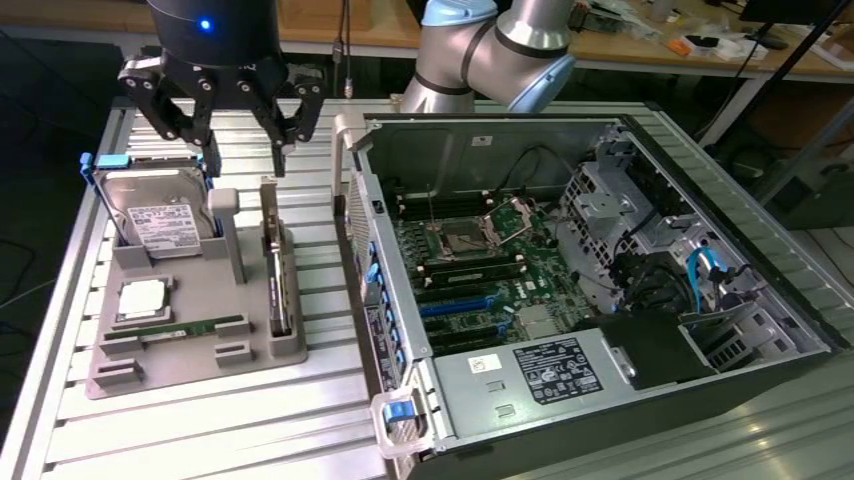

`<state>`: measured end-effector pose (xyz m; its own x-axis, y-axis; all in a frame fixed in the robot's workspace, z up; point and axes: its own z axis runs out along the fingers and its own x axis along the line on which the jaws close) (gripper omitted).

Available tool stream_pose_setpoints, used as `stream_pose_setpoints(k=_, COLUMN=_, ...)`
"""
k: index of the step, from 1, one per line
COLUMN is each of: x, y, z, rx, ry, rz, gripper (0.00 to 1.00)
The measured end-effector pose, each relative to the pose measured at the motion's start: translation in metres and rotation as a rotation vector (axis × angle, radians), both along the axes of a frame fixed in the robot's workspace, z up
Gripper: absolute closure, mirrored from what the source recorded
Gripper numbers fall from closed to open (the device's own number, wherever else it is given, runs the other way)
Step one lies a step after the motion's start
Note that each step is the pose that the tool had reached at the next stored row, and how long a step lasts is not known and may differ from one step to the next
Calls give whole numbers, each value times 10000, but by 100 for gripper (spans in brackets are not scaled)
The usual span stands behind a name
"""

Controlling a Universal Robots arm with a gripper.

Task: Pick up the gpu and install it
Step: 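Pick up the gpu and move the gpu toward the slot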

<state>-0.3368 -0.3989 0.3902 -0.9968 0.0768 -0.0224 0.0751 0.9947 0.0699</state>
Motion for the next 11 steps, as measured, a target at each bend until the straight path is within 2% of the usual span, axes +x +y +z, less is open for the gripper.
stream_pose_setpoints(k=3, x=0, y=0, z=0, rx=0, ry=0, rz=0, gripper=28)
stream_pose_setpoints(k=4, x=0, y=0, z=0, rx=0, ry=0, rz=0, gripper=28)
stream_pose_setpoints(k=5, x=0, y=0, z=0, rx=0, ry=0, rz=0, gripper=22)
stream_pose_setpoints(k=8, x=2, y=0, z=0, rx=0, ry=4, rz=116, gripper=22)
stream_pose_setpoints(k=11, x=7, y=0, z=0, rx=0, ry=14, rz=563, gripper=22)
